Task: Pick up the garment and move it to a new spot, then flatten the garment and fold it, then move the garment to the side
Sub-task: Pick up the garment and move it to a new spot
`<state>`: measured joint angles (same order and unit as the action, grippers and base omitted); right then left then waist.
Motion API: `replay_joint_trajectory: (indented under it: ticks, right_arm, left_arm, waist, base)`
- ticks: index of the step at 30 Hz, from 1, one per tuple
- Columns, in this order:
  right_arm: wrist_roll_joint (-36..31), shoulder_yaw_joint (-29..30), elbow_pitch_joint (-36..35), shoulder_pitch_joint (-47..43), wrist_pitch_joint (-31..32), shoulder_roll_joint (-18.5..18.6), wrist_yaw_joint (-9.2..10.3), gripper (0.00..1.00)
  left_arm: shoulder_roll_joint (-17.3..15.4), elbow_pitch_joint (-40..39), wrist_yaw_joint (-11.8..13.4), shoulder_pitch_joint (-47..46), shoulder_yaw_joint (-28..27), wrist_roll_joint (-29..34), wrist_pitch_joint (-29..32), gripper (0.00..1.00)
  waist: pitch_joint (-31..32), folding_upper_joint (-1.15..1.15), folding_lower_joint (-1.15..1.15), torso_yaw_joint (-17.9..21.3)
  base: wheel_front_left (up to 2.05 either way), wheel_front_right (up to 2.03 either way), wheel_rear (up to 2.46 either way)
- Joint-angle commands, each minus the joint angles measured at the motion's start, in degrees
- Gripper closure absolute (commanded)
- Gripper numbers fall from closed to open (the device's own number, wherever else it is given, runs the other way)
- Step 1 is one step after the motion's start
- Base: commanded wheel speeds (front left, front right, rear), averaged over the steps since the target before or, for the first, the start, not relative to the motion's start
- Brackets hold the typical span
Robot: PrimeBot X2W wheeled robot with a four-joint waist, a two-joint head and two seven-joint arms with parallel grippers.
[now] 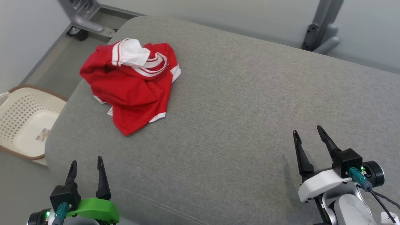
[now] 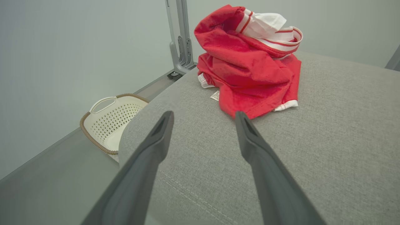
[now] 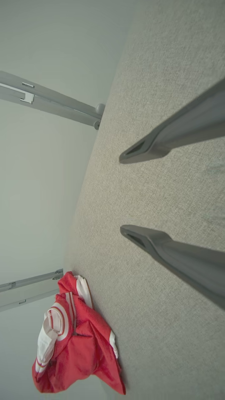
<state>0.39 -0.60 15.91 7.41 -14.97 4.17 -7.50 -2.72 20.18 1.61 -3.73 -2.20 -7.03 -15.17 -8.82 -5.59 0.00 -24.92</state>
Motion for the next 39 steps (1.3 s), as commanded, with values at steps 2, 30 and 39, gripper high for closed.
replay_joint_trajectory:
  ticks: [2,30,39]
  right_arm:
    - [-0.08,-0.75,0.35,0.09,-0.10,-0.05,0.02,0.00]
    - [2.53,-3.37,-1.06,4.00,-0.10,5.68,0.02,0.00]
    - [3.35,-4.90,-5.26,7.89,-0.10,8.96,0.03,0.00]
  left_arm:
    - [-0.29,-0.43,0.46,1.49,-0.93,-0.65,0.01,0.00]
    - [-0.40,3.02,-6.39,-10.99,-2.25,-1.83,0.01,0.00]
    - [-4.65,9.36,-8.12,-26.23,-4.30,1.41,0.02,0.00]
  waist:
    - [-0.73,0.01,0.00,-5.59]
    - [-9.55,0.01,0.00,-0.04]
    - [-16.20,0.01,0.00,5.42]
  base:
    - [0.00,0.00,0.00]
    - [0.00,0.00,0.00]
    - [0.00,0.00,0.00]
